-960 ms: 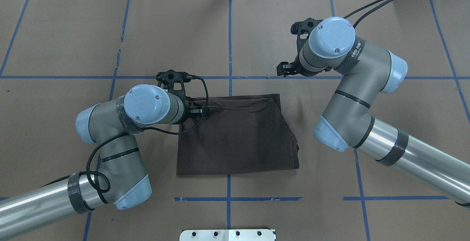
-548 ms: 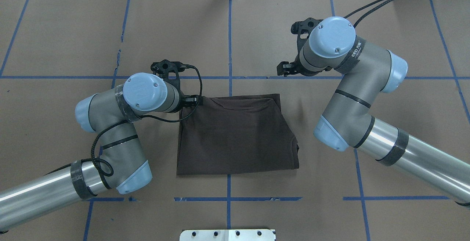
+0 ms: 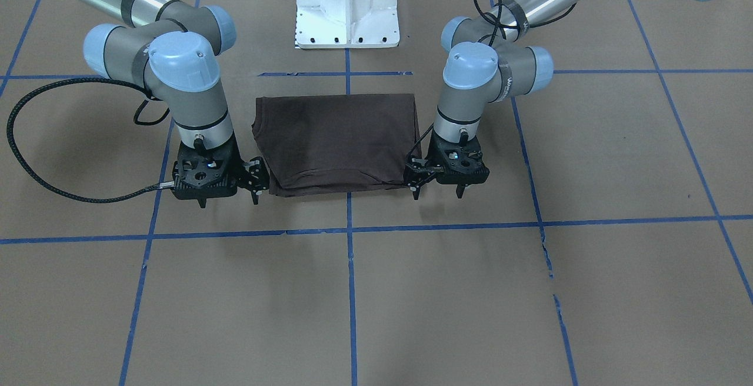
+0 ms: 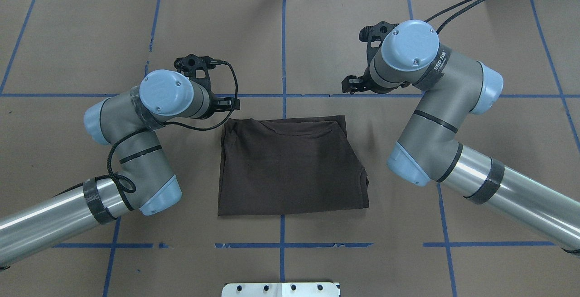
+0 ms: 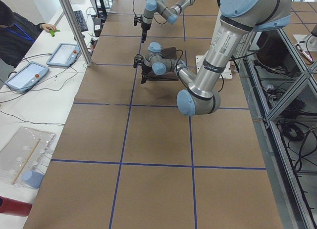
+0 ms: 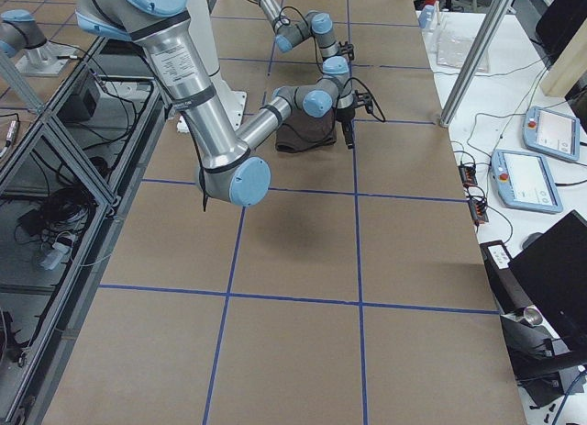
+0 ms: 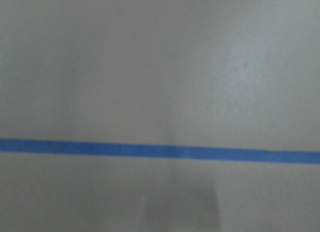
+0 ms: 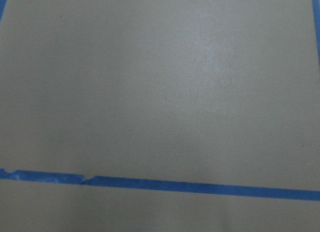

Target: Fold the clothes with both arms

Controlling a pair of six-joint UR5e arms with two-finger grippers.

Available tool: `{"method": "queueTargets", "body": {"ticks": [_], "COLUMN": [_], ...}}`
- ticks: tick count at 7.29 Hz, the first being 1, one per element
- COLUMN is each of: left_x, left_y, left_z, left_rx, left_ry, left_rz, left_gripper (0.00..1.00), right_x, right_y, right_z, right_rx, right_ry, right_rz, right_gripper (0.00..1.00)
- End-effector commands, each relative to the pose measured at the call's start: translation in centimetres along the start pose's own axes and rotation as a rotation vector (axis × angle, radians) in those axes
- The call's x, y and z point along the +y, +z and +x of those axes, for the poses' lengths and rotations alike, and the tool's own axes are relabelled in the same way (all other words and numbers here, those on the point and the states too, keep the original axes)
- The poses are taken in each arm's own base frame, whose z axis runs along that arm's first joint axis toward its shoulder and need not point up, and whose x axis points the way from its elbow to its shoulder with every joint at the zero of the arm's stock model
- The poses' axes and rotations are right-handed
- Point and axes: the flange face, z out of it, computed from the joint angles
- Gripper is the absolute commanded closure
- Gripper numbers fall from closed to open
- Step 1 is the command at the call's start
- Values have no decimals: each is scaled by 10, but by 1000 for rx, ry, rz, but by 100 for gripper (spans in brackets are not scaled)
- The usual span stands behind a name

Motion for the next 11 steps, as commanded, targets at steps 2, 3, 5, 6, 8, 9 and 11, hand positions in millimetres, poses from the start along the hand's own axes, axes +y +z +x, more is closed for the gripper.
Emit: {"method": "queueTargets", "body": {"ticks": [2, 3, 5, 6, 8, 9, 11], "left_x": [-10, -8, -1, -3, -5, -6, -31], "left_y": [-24, -37, -77, -107, -148, -168, -201], "left_z": [5, 8, -1, -25, -119, -170, -277], "left_rx": [40, 56, 65, 75, 48, 20, -24], "left_ry": [6, 15, 145, 198, 311, 385, 492], "left_rz": [15, 20, -1, 15, 6, -5, -49], "left_gripper": [0, 0, 0, 0, 0, 0, 0], "right_x": [1, 0, -8, -3, 7, 19, 68], "right_y": [1, -3, -6, -20, -37, -44, -48], "right_z": [3, 3, 46, 102, 264, 343, 444], "right_rx": [0, -5, -16, -29, 6, 18, 33], "right_ry": [1, 0, 20, -18, -141, -186, -150], "right_rz": [0, 4, -39, -70, -137, -172, -218], "right_gripper": [0, 0, 0, 0, 0, 0, 0]}}
